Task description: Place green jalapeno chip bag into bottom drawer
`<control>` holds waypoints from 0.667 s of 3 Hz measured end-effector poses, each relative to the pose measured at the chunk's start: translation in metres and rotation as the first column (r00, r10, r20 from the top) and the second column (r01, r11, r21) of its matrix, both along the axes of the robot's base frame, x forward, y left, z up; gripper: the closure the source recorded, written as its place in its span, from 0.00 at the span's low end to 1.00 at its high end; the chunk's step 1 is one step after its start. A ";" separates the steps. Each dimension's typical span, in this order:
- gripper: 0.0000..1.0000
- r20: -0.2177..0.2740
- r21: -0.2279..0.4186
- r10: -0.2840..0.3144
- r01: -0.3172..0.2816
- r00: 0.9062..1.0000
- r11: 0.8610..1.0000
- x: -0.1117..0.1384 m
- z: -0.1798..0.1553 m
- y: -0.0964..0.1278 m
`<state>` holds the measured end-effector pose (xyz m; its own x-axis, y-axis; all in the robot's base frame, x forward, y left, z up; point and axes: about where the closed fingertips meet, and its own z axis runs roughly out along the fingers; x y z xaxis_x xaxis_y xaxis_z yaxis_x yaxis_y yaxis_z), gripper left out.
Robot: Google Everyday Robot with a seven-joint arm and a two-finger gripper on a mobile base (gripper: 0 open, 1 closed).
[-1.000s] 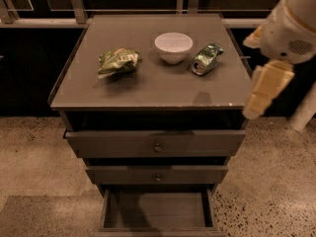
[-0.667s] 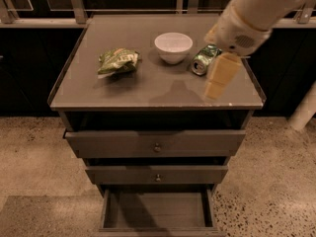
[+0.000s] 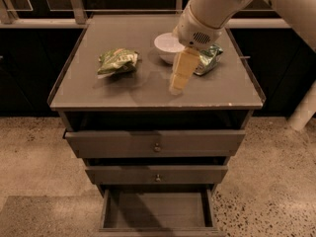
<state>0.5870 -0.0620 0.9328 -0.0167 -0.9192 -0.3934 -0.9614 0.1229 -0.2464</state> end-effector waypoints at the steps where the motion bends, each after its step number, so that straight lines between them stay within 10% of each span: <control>1: 0.00 -0.004 0.040 0.040 -0.040 0.999 0.998 0.024 -0.014 0.018; 2: 0.00 -0.012 0.089 0.111 -0.110 0.994 0.990 0.052 -0.033 0.059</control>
Offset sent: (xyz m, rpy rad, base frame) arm 0.0871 0.1086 -0.0529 0.1497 0.0274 0.1983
